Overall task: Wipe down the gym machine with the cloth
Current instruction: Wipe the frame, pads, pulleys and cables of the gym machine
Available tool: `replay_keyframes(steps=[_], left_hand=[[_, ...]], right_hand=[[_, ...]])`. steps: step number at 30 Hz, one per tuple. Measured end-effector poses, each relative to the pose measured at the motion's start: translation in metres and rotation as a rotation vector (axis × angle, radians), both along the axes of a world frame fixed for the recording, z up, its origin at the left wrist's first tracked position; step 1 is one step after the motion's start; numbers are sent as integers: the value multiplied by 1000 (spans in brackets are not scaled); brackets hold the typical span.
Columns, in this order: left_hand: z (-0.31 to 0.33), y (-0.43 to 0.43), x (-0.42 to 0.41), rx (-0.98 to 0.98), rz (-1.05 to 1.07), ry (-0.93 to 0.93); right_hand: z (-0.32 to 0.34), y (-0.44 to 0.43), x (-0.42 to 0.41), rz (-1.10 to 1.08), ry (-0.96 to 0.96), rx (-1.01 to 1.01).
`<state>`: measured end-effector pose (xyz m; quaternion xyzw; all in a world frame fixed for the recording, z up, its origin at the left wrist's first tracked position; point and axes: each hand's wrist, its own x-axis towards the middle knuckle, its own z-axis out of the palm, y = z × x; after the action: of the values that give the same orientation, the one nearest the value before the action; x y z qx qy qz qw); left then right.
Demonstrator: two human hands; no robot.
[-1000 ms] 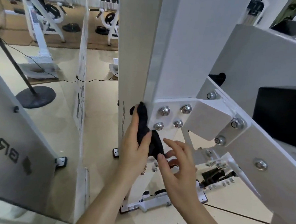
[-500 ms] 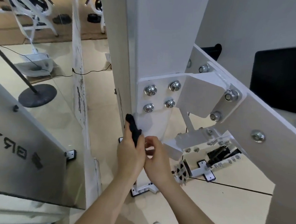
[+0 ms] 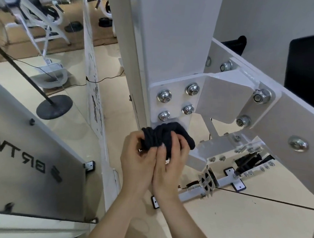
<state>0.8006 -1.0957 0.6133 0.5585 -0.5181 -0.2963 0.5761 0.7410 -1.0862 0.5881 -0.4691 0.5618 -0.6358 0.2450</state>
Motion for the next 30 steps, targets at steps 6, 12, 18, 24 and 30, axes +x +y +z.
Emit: replay_keyframes(steps=[6,12,18,24,30], left_hand=[[-44,-4,2,145,-132,-462],[-25,0,1,-113,-33,-435],[-35,-8,1,-231,-103,-851],[-57,-9,-22,240,-318,-1209],[-69,-23,-82,-60,-450,-1197]], right_hand=[[-40,-20,-21,-105,172,286],[-7,-23,-28,-112,83,56],[-32,-24,-41,-62,562,56],[-57,-13,-81,63,970,256],[-65,4,-163,-164,1128,702]])
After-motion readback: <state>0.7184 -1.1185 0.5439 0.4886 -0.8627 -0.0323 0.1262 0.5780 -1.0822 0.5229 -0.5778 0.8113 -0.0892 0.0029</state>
